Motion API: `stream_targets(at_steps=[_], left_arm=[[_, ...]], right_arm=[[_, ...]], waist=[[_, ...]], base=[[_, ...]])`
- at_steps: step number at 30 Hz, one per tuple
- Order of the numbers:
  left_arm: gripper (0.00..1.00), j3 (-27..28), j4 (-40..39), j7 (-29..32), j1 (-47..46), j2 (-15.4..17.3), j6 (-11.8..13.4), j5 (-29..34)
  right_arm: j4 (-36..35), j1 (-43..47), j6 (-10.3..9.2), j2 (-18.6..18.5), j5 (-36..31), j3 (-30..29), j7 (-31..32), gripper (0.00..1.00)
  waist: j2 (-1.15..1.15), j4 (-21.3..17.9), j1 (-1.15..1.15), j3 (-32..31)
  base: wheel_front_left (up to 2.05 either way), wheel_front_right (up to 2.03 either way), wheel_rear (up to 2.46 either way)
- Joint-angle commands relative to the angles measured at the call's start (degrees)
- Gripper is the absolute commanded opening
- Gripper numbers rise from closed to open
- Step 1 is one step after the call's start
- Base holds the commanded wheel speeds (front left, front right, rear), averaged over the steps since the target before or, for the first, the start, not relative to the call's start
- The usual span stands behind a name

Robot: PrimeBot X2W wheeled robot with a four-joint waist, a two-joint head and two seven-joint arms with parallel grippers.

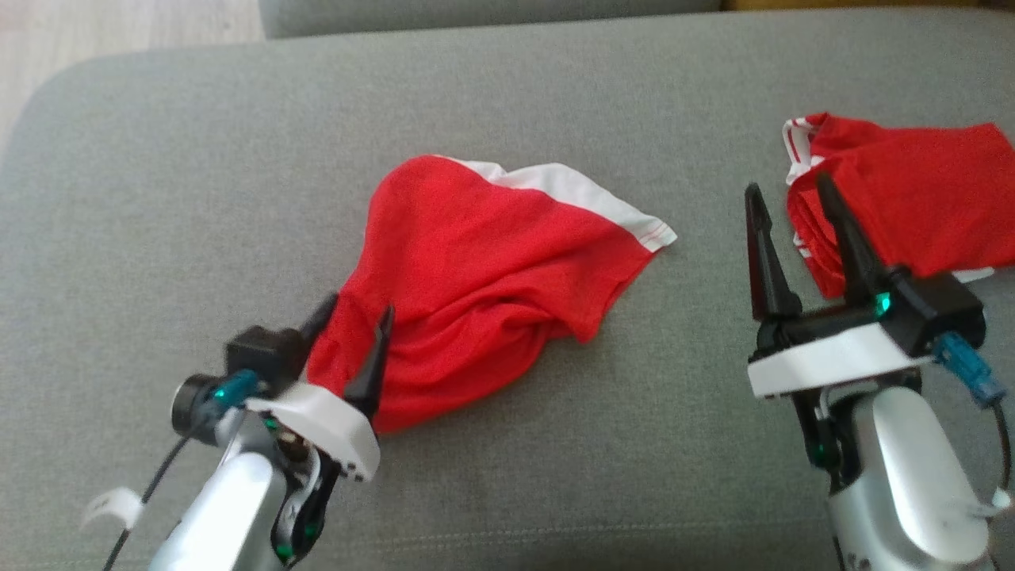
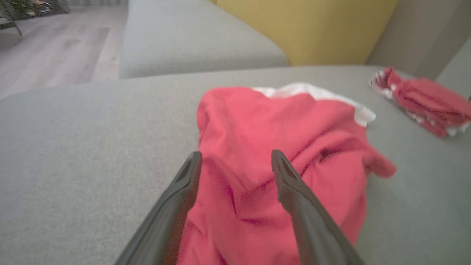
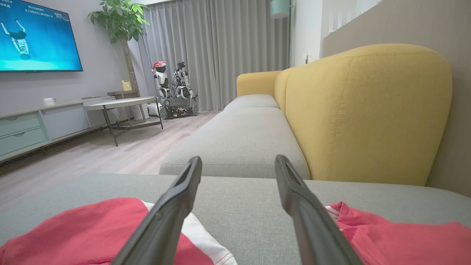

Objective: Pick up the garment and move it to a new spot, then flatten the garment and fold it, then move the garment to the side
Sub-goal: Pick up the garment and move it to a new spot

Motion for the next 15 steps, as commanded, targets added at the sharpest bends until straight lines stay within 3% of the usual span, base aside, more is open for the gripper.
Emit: stream_targets(at_steps=[1,9,15], left_arm=[[1.00,2.9,-2.0,-1.0,-2.6,0.7,0.5,-0.4],[1.00,11.3,-5.7,-8.7,2.1,-4.6,3.3,-4.6],[1.00,15.5,-9.6,-8.8,4.7,-7.4,1.8,-1.7]], right_arm=[[-1.6,0.0,-0.05,0.3,-0.3,1.1,0.1,1.00],[-1.4,3.6,-0.05,0.3,-0.8,-0.3,1.2,1.00],[-2.0,3.8,-0.05,0.3,-1.7,-1.5,2.5,1.00]], waist=[[0.00,0.4,0.00,-0.8],[0.00,2.1,0.00,-3.5],[0.00,3.9,0.00,-2.3]], base=[[0.00,0.00,0.00],[0.00,0.00,0.00],[0.00,0.00,0.00]])
